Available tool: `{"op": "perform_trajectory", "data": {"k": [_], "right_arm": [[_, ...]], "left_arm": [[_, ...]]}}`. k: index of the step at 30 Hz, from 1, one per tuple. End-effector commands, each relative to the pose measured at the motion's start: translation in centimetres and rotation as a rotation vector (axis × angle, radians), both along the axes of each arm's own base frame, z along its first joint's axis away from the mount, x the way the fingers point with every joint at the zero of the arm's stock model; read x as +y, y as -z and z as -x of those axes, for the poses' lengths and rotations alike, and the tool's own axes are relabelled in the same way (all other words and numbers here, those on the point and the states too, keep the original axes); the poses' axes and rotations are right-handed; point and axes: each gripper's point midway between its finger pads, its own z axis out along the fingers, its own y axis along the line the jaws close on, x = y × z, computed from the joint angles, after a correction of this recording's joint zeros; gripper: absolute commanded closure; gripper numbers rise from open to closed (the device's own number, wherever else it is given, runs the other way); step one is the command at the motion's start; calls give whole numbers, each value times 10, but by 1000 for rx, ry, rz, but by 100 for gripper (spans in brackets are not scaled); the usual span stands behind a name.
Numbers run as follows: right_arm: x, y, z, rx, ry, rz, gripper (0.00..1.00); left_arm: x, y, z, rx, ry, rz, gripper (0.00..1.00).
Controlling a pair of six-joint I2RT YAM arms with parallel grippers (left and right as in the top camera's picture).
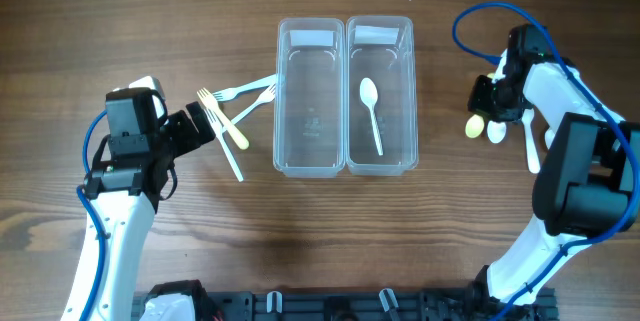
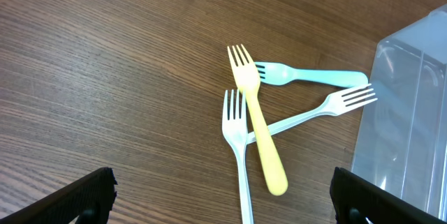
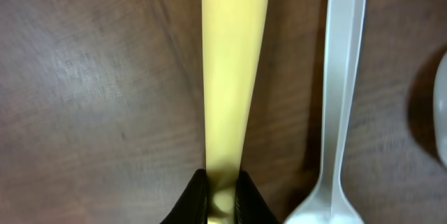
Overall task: Pack container
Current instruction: 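Grasp the yellow spoon with the right gripper and lower it into the right container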
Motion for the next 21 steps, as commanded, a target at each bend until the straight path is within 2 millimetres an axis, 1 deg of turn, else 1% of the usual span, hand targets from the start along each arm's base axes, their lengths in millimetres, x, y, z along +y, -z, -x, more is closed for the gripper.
{"op": "perform_trajectory", "data": {"k": [1, 2, 4, 6, 7, 8, 9, 10, 12, 13, 14, 15, 16, 17, 19, 21], "right_arm": [[3, -36, -13, -81, -12, -1, 92], [7, -57, -18, -136, -22, 1, 92], [12, -78, -21, -188, -37, 3, 96], [25, -105, -24, -260, -65, -15, 96], [36, -122, -25, -306, -90, -37, 96], [45, -134, -24, -337, -109, -56, 96], [57, -149, -23, -375, -138, -85, 96], [74, -168, -21, -423, -179, -121, 96], [101, -191, -15, -481, -237, -161, 96], [115, -200, -11, -500, -270, -168, 96], [124, -204, -9, -507, -293, -173, 96], [138, -206, -6, -509, -327, -182, 96], [147, -205, -4, -506, -347, -189, 96], [160, -202, -1, -493, -373, -199, 96], [175, -187, 3, -449, -372, -190, 96], [185, -165, 5, -397, -367, -157, 96]], "left_arm": [[0, -6, -4, -13, 19, -21, 0], [0, -6, -4, -13, 19, -21, 0], [0, -6, -4, -13, 19, -21, 0], [0, -6, -4, -13, 19, -21, 0], [0, -6, -4, -13, 19, -21, 0], [0, -6, -4, -13, 19, -21, 0], [0, -6, -4, -13, 19, -21, 0], [0, -6, -4, -13, 19, -21, 0], [0, -6, -4, -13, 19, -21, 0], [0, -6, -4, -13, 19, -21, 0], [0, -6, -4, -13, 19, -21, 0], [0, -6, -4, -13, 19, -21, 0], [0, -6, -4, -13, 19, -21, 0], [0, -6, -4, -13, 19, -21, 0], [0, -6, -4, -13, 19, -21, 0], [0, -6, -4, -13, 19, -21, 0]]}}
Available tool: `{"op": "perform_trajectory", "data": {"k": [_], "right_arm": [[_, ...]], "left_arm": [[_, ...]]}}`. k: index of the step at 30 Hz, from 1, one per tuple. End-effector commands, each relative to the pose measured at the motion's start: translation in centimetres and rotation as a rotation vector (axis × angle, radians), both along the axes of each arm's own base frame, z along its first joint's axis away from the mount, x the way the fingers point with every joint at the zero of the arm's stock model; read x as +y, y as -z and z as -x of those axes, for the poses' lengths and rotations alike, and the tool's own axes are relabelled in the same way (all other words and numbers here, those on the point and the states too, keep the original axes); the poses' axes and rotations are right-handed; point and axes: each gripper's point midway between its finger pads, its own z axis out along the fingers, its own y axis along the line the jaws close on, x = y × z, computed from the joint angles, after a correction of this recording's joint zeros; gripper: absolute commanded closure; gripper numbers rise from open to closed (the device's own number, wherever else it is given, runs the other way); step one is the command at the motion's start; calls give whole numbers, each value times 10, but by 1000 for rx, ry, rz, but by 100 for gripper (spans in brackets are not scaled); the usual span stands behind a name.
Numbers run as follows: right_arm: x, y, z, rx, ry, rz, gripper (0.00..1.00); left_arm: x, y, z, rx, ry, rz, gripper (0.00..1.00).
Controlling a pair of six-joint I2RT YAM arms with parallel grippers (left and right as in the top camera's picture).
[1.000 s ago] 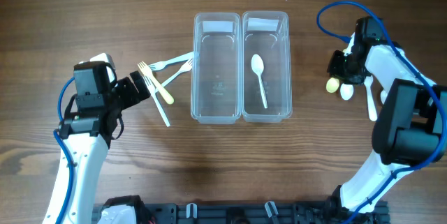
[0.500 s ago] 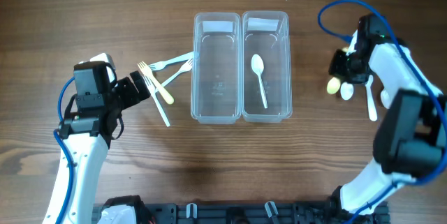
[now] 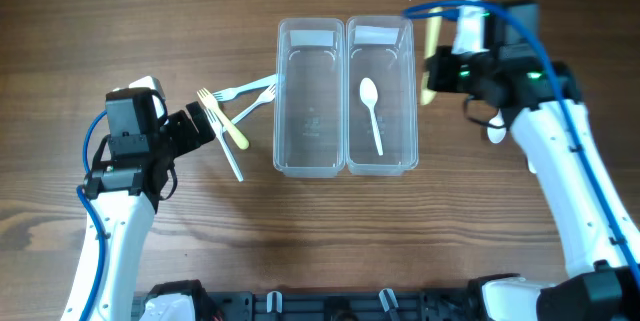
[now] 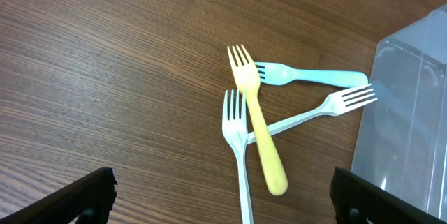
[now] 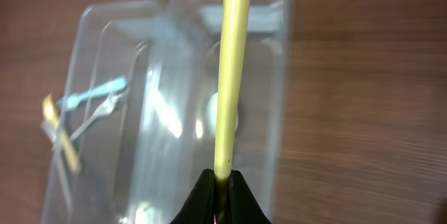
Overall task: Pack container
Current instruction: 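Grasp the yellow spoon with the right gripper and lower it into the right container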
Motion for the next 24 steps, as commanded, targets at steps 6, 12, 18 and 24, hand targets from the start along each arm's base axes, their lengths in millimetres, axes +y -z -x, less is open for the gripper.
{"op": "perform_trajectory", "data": {"k": [6, 12, 18, 24], "right_arm": [[50, 106, 5, 210, -45, 79, 96], [62, 100, 6, 193, -99, 73, 78], [34, 47, -3, 77, -17, 101, 40], [-50, 8, -7, -17, 175, 231, 33]], "left_arm": [[0, -6, -4, -13, 19, -21, 0], [0, -6, -4, -13, 19, -21, 0], [0, -6, -4, -13, 19, -21, 0], [0, -6, -4, -13, 19, -21, 0]]}}
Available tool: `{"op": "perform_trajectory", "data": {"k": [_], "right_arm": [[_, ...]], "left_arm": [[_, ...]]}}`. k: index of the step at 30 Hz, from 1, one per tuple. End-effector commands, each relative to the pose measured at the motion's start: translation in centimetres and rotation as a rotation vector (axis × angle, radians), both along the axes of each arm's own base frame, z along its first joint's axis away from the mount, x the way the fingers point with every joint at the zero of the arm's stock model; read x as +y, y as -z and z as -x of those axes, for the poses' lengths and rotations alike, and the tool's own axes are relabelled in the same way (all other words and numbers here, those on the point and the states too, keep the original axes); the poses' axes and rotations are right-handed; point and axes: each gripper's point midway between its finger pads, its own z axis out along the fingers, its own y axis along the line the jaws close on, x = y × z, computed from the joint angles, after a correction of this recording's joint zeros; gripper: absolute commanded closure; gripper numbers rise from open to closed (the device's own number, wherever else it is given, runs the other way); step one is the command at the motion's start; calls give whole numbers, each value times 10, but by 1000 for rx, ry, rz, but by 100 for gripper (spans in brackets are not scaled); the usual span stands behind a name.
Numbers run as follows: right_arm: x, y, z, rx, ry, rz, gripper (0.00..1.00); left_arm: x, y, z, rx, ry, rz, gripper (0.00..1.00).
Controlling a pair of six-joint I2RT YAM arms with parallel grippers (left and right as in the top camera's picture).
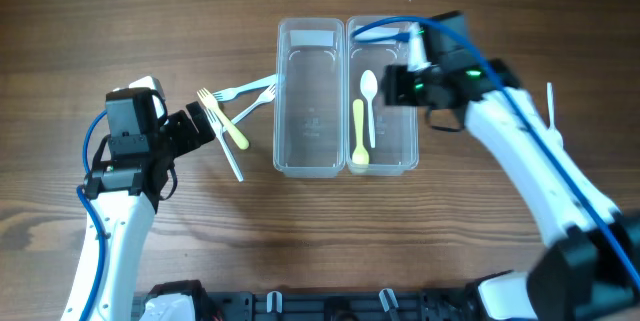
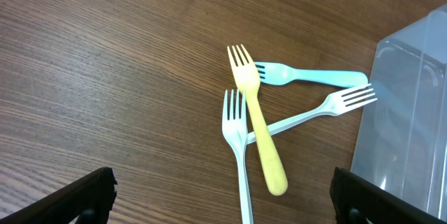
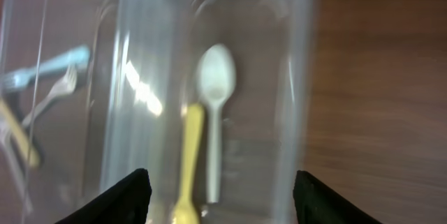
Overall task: Pack container
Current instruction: 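Grasp the yellow spoon with the right gripper and lower it into the right container, then move the right gripper back and grasp a white spoon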
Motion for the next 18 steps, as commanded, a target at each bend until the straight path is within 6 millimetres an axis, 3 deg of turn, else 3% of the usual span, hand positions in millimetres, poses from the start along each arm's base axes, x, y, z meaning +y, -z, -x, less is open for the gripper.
{"op": "perform_trajectory", "data": {"k": [1, 4, 9, 13, 18], "right_arm": [[-76, -34, -8, -94, 185, 145, 33], [-131, -27, -2, -49, 325, 205, 33], [-190, 3, 4, 36, 469, 216, 33], [-213, 38, 4, 111, 522, 220, 33], [-226, 79, -14, 146, 517, 230, 34]], "left_arm": [[0, -6, -4, -13, 19, -20, 0], [0, -6, -4, -13, 19, -20, 0], [0, -6, -4, -13, 19, -20, 0], [0, -6, -4, -13, 19, -20, 0], [0, -6, -4, -13, 19, -20, 0]]}}
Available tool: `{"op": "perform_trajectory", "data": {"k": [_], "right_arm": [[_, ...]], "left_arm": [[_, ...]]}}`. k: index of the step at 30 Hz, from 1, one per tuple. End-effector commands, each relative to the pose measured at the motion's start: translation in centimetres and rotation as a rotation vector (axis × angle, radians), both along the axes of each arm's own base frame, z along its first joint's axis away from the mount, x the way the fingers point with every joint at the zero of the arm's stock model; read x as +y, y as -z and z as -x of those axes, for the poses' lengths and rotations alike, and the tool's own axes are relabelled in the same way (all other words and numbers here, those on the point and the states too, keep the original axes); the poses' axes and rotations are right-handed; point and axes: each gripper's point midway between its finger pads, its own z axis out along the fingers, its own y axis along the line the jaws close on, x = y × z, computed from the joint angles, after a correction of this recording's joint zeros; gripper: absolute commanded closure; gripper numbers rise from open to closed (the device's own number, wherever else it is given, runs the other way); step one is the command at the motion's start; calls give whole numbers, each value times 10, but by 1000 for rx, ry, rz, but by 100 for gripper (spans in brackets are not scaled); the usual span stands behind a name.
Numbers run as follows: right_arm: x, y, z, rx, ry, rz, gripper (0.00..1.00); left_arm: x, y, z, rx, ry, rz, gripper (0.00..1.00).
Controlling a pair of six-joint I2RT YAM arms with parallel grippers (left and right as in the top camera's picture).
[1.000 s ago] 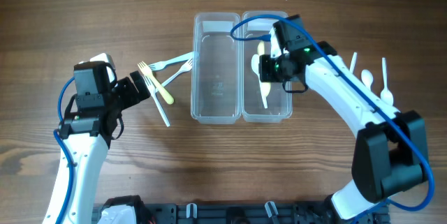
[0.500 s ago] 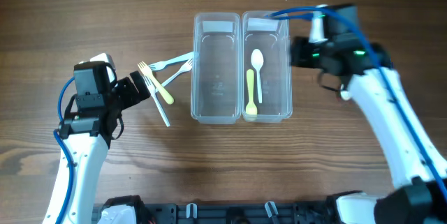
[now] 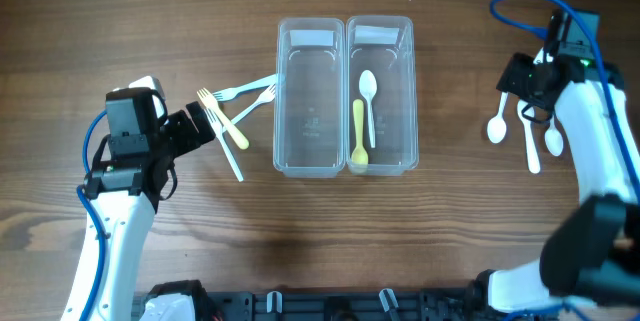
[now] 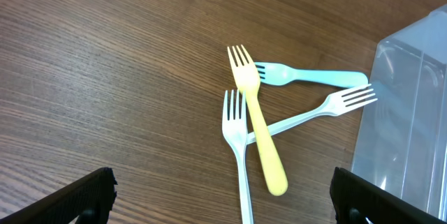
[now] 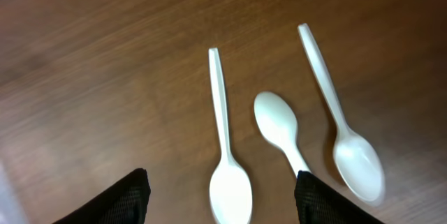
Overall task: Pack container
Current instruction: 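Move the right gripper back and grasp a white spoon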
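Two clear containers stand side by side mid-table. The left container (image 3: 279, 101) holds nothing. In the right container (image 3: 412, 101) lie a white spoon (image 3: 368, 101) and a yellow spoon (image 3: 358, 136). Three white spoons (image 5: 227, 147) lie on the table at the right, and my right gripper (image 5: 223, 206) hangs open over them, also seen from overhead (image 3: 528, 86). Left of the containers lie a yellow fork (image 4: 258, 133), a pale blue fork (image 4: 311, 76) and two white forks (image 4: 241, 154). My left gripper (image 4: 223, 210) is open just short of them.
Bare wooden table surrounds the containers. The forks touch and cross one another, and one white fork's tines (image 4: 356, 98) reach the left container's wall (image 4: 391, 112). The spoons at the right lie close together near the table's right edge.
My right gripper, open over the right container then, now hangs open over the three white spoons at the table's right. The yellow spoon stays in the container. The left arm is unmoved.
My right gripper was shut on the yellow spoon on the table at the right. It then held the spoon beside the right container's far corner. Later the spoon lay in that container under the open gripper, which is now back over the white spoons.
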Motion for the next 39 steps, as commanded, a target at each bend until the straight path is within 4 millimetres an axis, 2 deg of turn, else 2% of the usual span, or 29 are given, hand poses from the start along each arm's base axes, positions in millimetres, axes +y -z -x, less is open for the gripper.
{"op": "perform_trajectory", "data": {"k": [1, 5, 9, 16, 20, 24, 26, 29, 31, 33, 34, 35, 36, 38, 39], "right_arm": [[-7, 42, -6, 72, -10, 7, 35], [-6, 77, -3, 148, -11, -10, 36], [1, 100, -2, 181, -26, -67, 37], [12, 119, -2, 197, -39, -164, 52], [14, 121, 0, 204, -40, -173, 73], [16, 122, 9, 242, -39, -182, 96], [16, 118, 12, 248, -41, -182, 96], [15, 95, 9, 213, -42, -171, 96], [16, 67, 2, 157, -50, -160, 96], [26, 27, -7, 66, -83, -161, 96], [37, -1, -12, -3, -118, -176, 96], [46, -18, -14, -49, -144, -189, 96], [65, -47, -16, -128, -199, -217, 96], [93, -87, -14, -236, -285, -240, 96], [102, -99, -12, -268, -311, -239, 96]], "left_arm": [[0, -6, -4, -14, 19, -20, 0], [0, -6, -4, -14, 19, -20, 0], [0, -6, -4, -14, 19, -20, 0], [0, -6, -4, -14, 19, -20, 0], [0, -6, -4, -14, 19, -20, 0], [0, -6, -4, -14, 19, -20, 0], [0, -6, -4, -14, 19, -20, 0], [0, -6, -4, -14, 19, -20, 0], [0, -6, -4, -14, 19, -20, 0], [0, -6, -4, -14, 19, -20, 0], [0, -6, -4, -14, 19, -20, 0], [0, -6, -4, -14, 19, -20, 0], [0, -6, -4, -14, 19, -20, 0], [0, -6, -4, -14, 19, -20, 0], [0, -6, -4, -14, 19, -20, 0]]}}
